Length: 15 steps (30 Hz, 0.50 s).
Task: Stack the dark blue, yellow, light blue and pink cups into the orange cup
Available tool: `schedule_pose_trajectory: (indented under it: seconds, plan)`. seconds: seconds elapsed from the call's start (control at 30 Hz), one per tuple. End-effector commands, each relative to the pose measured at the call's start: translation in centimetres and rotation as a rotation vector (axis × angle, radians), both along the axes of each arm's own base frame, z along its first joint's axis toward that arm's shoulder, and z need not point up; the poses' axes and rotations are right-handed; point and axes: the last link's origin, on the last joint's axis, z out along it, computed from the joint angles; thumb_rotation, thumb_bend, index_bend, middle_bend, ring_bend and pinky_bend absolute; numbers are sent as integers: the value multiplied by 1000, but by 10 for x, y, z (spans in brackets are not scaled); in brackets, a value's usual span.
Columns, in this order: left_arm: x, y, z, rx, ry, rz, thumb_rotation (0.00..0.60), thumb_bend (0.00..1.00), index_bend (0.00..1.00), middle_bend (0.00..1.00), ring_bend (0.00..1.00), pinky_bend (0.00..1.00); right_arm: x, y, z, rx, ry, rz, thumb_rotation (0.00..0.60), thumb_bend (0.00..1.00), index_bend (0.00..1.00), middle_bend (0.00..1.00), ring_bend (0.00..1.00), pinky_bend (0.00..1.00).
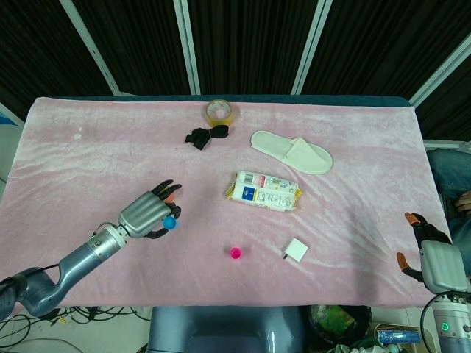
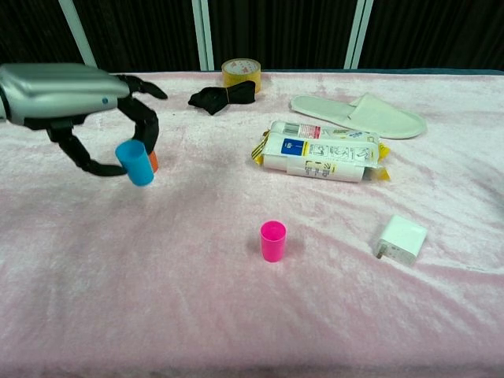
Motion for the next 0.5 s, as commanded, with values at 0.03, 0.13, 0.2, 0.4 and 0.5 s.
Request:
schedule_pose_trajectory:
  seconds: [0.03, 0.13, 0.2, 0.4, 0.5]
  plan:
    - [2, 18, 21, 61, -44, 27, 600, 352, 486, 517, 6, 0, 0, 0, 0, 0, -1, -2, 600, 297, 132, 100, 173, 238]
    - [-3, 31, 30, 101, -48, 47, 600, 352, 486, 516, 5, 0, 0, 0, -1, 3, -1, -2, 600, 298, 132, 99, 173, 238]
    - [-8, 37, 31, 119, -44, 62, 600, 352, 485, 516, 6, 0, 0, 0, -1, 3, 1, -3, 600, 298, 132, 100, 173, 239]
    - [-26, 61, 24, 160, -45, 136, 600, 352, 485, 516, 4, 0, -1, -1, -1, 0, 3, -9, 600, 298, 132, 100, 173, 238]
    - [-32, 69, 19, 167, -48, 159, 600, 352, 484, 515, 4, 0, -1, -1, 0, 0, 4, -9, 600, 298, 132, 99, 173, 238]
